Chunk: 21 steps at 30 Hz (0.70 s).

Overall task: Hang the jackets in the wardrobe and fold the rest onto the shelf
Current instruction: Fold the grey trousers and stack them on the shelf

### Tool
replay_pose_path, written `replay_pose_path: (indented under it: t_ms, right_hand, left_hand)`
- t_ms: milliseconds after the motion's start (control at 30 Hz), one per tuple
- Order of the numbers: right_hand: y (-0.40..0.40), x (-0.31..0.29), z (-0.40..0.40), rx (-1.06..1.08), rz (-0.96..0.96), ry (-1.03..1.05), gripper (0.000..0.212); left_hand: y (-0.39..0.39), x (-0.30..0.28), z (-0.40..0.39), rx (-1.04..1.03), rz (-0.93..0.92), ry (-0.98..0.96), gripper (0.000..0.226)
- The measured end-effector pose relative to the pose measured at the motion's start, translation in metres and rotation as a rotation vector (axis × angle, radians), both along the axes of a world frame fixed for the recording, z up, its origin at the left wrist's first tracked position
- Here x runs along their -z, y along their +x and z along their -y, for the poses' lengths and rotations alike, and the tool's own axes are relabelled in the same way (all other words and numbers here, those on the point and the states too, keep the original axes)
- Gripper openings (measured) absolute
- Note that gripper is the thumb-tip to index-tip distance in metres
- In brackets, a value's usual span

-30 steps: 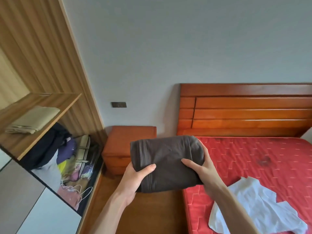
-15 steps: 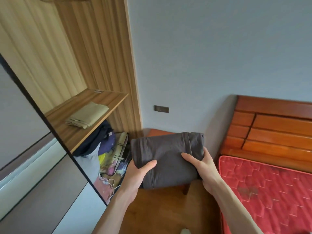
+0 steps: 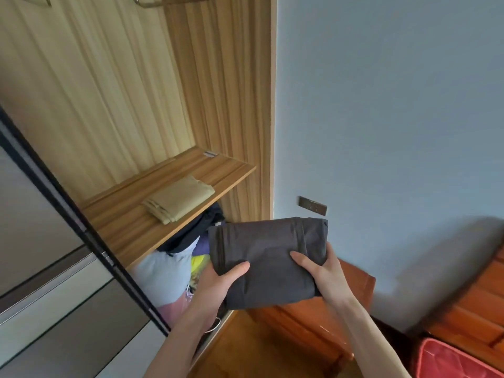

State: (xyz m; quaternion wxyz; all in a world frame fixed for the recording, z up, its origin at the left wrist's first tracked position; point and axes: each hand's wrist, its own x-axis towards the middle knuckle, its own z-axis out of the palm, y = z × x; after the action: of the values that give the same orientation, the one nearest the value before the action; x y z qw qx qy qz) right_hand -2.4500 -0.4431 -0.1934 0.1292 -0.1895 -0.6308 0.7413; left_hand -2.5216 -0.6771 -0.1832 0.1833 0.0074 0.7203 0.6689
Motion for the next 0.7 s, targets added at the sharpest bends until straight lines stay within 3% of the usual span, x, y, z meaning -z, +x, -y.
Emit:
replay_pose_path:
  t_ms: [467,700]
  right_hand:
    - [-0.159,0.010,-0.009,-0.353,-0.018,0.037,0.075]
    - [-0.241,-0.003,0.008,-0.450,-0.063,0.116,0.089]
  left_hand:
    - [-0.074,0.007,0.003,-0.397,0.016,0.088,0.066]
    - [-0.131,0.017,0.022,-0.500,-0.007,0.124,0.065]
